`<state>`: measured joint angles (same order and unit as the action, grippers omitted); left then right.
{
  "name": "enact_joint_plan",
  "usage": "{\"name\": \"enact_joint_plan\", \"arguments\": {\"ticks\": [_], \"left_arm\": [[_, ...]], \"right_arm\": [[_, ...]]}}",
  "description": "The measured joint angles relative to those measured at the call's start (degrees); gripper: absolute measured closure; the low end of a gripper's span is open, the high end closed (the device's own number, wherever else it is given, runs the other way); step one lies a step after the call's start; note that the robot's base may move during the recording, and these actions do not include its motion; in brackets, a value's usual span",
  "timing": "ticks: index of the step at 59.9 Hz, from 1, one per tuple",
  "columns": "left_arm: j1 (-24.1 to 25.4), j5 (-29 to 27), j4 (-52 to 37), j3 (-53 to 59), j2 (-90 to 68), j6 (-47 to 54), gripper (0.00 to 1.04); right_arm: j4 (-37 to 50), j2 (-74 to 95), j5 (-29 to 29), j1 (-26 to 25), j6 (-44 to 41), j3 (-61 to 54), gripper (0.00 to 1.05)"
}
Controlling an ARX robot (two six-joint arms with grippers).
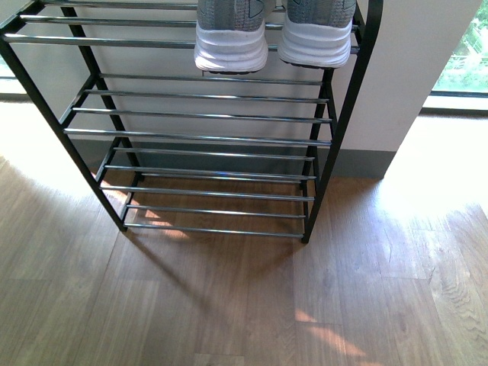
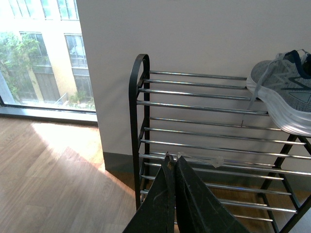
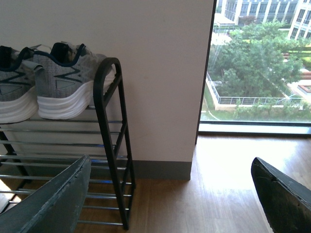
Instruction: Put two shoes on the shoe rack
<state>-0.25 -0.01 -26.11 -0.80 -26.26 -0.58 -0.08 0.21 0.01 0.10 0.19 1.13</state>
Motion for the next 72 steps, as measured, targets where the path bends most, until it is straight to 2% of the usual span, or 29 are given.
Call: {"name": "enact_joint_plan", "arguments": {"ticks": [21, 42, 47, 72], "left_arm": [[0.0, 0.02, 10.29, 0.0, 10.51, 0.0, 1.03], [0.0, 0.02, 16.22, 0.0, 16.48, 0.0, 1.03], [0.0, 0.02, 24.87, -0.02, 23.15, 0.0, 1.04], [0.07, 0.0, 26.12, -0.02, 25.35, 0.0, 1.03]], "right_arm": [[0.0, 0.0, 0.0, 0.0, 0.0, 0.0, 0.09], [0.0, 0.0, 0.0, 0.0, 0.0, 0.0, 0.09], [0.0, 0.0, 0.02, 0.0, 0.0, 0.0, 0.09], [0.0, 0.0, 0.0, 0.0, 0.0, 0.0, 0.09]]}}
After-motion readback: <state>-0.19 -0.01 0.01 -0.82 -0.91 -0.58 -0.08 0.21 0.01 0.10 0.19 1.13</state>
